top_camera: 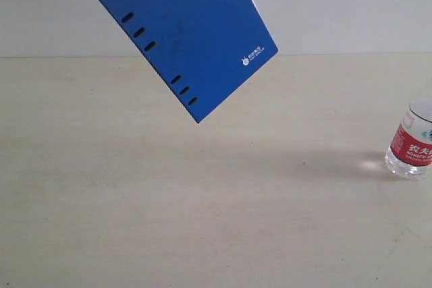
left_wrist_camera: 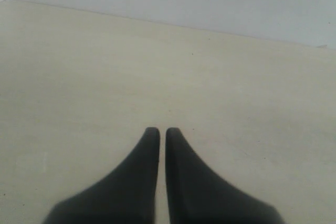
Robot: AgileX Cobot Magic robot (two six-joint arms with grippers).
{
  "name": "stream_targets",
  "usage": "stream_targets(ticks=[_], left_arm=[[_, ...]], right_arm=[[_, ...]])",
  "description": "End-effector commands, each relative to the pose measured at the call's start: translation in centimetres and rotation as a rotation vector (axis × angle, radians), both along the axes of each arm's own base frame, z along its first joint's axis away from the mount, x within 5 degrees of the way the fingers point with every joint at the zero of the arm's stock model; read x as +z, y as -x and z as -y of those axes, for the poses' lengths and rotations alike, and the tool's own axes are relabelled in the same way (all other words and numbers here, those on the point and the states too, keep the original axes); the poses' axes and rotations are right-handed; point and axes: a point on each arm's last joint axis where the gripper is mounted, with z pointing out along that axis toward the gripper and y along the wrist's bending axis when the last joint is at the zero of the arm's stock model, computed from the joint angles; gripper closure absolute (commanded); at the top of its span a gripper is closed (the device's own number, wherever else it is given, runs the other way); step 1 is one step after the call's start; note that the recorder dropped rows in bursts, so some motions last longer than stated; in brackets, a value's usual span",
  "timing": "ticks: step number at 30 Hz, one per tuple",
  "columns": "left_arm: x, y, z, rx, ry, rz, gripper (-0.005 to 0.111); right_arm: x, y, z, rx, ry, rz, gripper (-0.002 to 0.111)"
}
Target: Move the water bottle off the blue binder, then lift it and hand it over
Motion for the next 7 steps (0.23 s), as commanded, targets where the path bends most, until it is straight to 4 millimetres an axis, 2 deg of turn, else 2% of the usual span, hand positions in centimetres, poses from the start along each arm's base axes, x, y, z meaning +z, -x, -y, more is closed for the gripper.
stream_targets(ticks=[1, 7], left_arm=[[0.0, -0.01, -0.01, 0.003, 0.001, 0.01, 0.102], [0.04, -0.01, -0.09, 0.005, -0.022, 0.012, 0.102]], right_arm=[[0.06, 0.01, 0.01, -0.003, 0.0, 0.008, 0.109], [0.1, 0.0, 0.01, -0.003, 0.0, 0.013, 0.109]])
